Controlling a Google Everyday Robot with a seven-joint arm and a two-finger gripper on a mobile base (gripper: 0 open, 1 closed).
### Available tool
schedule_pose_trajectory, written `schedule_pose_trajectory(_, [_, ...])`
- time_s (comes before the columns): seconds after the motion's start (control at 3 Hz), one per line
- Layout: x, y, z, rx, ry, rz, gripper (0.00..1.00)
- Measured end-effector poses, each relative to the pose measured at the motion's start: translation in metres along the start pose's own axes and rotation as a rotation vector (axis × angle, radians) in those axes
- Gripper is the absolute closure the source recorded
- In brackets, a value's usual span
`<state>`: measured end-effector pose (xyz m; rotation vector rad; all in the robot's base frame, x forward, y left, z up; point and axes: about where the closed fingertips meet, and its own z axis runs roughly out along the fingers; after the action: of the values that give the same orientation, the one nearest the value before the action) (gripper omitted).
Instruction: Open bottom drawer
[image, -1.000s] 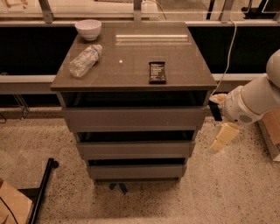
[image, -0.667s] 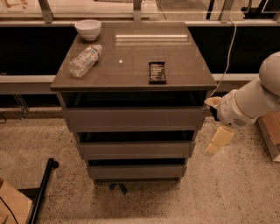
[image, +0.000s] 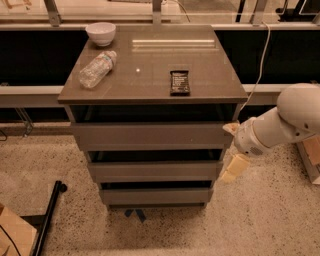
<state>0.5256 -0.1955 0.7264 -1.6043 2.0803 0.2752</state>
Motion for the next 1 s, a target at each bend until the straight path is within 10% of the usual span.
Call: schedule_pose_trajectory(1.0, [0.029,0.004,0.079,-0.049,0.031,0.049,0.0])
